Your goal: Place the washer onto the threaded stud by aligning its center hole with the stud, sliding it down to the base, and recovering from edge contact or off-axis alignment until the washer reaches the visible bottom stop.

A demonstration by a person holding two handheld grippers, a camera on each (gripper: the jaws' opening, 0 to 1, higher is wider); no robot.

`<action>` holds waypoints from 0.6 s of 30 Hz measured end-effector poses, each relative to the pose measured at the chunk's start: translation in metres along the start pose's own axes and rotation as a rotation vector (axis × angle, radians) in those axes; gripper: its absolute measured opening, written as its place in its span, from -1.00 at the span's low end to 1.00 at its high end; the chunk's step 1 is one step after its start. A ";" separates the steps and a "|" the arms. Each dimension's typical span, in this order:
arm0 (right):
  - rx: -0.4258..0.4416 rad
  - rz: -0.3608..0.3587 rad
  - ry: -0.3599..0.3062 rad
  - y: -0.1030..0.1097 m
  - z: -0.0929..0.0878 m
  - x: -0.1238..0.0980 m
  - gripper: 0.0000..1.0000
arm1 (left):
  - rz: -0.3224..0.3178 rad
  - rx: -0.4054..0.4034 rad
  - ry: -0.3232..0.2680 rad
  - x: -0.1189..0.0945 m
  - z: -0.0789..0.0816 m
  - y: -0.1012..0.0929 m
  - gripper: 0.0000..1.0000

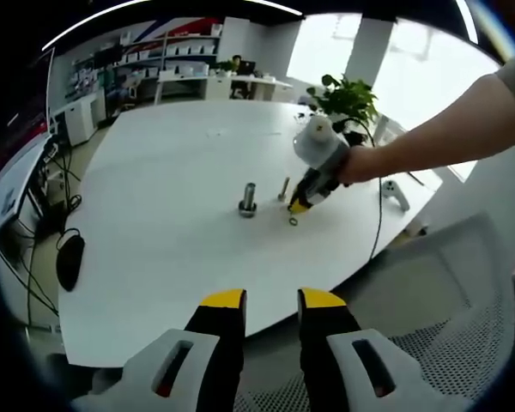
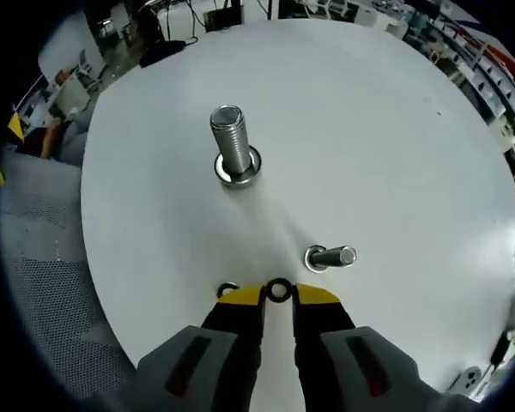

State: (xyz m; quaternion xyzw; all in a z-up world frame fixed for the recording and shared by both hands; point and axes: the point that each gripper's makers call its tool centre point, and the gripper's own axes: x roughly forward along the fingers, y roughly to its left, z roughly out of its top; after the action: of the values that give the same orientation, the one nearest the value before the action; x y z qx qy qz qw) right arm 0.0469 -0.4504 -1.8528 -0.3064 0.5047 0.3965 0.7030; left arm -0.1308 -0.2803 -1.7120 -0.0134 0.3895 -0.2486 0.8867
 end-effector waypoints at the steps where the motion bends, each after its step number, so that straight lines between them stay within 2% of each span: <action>1: 0.003 0.004 0.007 0.000 0.000 0.000 -0.70 | 0.000 -0.001 -0.002 0.000 0.000 0.000 -0.57; 4: 0.014 -0.002 0.024 0.000 0.000 0.001 -0.71 | 0.001 0.000 -0.001 0.000 0.000 0.000 -0.57; 6: 0.001 -0.040 0.023 0.002 -0.001 0.000 -0.72 | 0.003 -0.001 -0.002 0.000 0.000 0.001 -0.57; 8: -0.040 -0.089 -0.014 0.003 0.002 -0.001 -0.72 | 0.004 -0.003 -0.003 0.000 0.000 0.001 -0.57; 10: -0.079 -0.105 -0.042 0.003 0.002 -0.001 -0.73 | 0.003 0.000 0.001 0.000 -0.001 0.000 -0.57; 14: -0.078 -0.105 -0.048 0.005 -0.003 -0.004 -0.74 | 0.003 0.003 0.004 0.000 -0.002 0.000 -0.57; 18: -0.055 -0.099 -0.021 0.001 -0.010 -0.006 -0.74 | 0.001 0.007 0.001 0.000 -0.001 -0.001 -0.58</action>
State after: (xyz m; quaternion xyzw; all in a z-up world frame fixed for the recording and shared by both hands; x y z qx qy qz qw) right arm 0.0406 -0.4601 -1.8498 -0.3463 0.4704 0.3782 0.7182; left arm -0.1317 -0.2805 -1.7120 -0.0101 0.3892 -0.2493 0.8867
